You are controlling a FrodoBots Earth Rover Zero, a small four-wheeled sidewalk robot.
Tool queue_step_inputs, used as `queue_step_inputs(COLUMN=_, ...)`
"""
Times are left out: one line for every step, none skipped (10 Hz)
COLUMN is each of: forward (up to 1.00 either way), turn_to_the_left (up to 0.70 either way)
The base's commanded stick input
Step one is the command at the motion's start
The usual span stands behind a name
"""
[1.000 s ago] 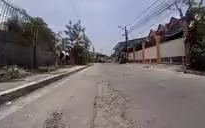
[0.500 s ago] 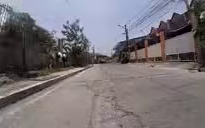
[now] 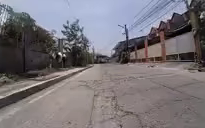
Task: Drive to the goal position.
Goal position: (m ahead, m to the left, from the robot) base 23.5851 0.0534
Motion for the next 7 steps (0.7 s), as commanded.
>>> queue_step_inputs(forward=0.97, turn_to_the_left=0.00)
queue_step_inputs(forward=0.83, turn_to_the_left=0.00)
queue_step_inputs(forward=0.76, turn_to_the_left=0.00)
queue_step_inputs(forward=0.84, turn_to_the_left=0.00)
queue_step_inputs(forward=0.86, turn_to_the_left=0.00)
queue_step_inputs(forward=0.86, turn_to_the_left=0.00)
queue_step_inputs(forward=0.86, turn_to_the_left=0.00)
